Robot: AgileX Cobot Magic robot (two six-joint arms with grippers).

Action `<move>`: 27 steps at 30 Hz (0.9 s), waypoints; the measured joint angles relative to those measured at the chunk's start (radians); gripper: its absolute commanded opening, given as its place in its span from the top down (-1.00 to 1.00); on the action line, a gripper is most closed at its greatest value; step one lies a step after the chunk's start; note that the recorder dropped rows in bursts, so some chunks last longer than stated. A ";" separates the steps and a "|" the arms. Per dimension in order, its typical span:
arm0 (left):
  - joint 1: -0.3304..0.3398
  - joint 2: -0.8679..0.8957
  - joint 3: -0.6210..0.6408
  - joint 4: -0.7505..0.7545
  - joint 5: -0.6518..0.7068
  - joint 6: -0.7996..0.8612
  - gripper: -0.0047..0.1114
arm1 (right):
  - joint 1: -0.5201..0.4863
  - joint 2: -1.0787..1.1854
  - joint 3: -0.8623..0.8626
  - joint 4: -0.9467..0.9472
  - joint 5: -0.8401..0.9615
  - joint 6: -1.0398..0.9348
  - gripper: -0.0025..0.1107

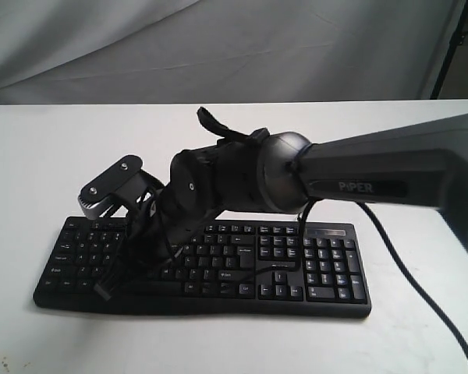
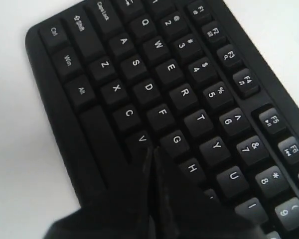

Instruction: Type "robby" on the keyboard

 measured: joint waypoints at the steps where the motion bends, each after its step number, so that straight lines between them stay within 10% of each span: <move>1: 0.000 0.000 0.000 0.000 0.000 0.000 0.92 | 0.002 0.005 0.000 0.000 -0.002 0.000 0.96; 27: 0.000 0.000 0.000 0.000 0.000 0.000 0.92 | 0.002 0.048 -0.002 0.018 -0.032 0.000 0.96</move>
